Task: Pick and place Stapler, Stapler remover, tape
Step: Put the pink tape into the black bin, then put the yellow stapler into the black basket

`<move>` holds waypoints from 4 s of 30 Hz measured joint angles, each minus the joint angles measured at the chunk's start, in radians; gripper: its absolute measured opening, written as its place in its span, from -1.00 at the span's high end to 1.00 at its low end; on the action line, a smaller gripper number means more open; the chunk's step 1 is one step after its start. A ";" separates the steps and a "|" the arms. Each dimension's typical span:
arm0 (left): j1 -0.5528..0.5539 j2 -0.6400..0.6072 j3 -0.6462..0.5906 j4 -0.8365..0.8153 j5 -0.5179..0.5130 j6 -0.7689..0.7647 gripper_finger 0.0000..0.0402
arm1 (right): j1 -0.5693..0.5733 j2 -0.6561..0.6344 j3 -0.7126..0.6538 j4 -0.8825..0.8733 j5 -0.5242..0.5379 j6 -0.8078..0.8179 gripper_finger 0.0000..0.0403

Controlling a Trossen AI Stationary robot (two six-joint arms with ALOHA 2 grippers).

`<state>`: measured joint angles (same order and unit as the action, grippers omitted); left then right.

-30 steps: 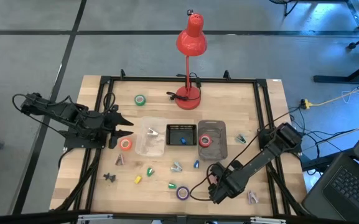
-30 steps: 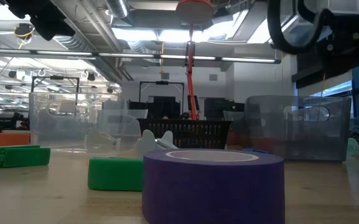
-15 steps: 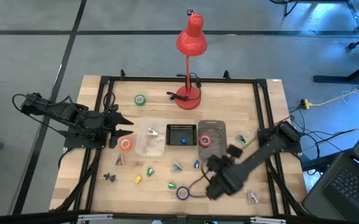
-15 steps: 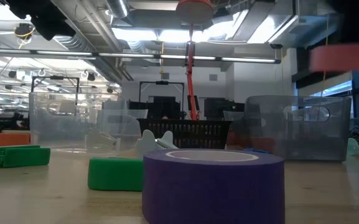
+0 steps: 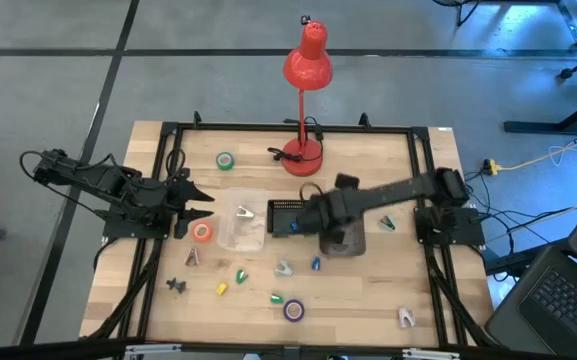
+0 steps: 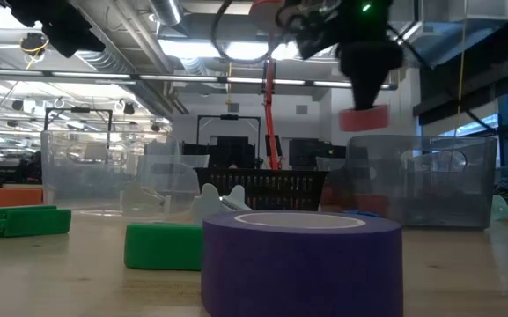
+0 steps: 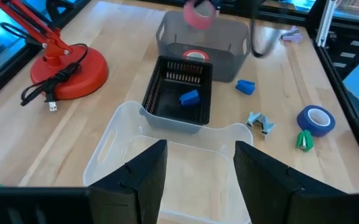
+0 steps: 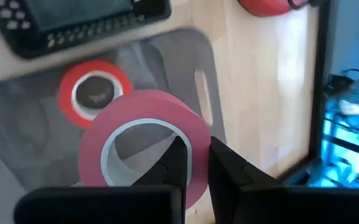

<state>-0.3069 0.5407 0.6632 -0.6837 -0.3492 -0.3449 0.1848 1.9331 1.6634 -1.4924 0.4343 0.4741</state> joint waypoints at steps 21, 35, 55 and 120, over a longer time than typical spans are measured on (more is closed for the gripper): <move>0.001 0.000 0.000 -0.005 -0.075 0.078 0.12 | -0.212 -0.528 -0.746 0.682 -0.328 -0.035 0.83; 0.001 0.000 0.000 0.016 -0.093 0.079 0.12 | -0.239 -0.492 -0.911 0.906 -0.341 -0.037 0.83; 0.001 0.000 0.000 0.015 -0.056 0.068 0.12 | -0.226 -0.509 -0.754 0.823 -0.353 0.031 -0.21; -0.420 1.005 0.003 0.472 0.254 -1.105 0.14 | 0.287 -0.536 -0.684 1.203 -0.190 0.150 -0.33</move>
<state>-0.7268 1.5458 0.6659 -0.2118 -0.0951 -1.4502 0.4717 1.3972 0.9794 -0.2897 0.2440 0.6239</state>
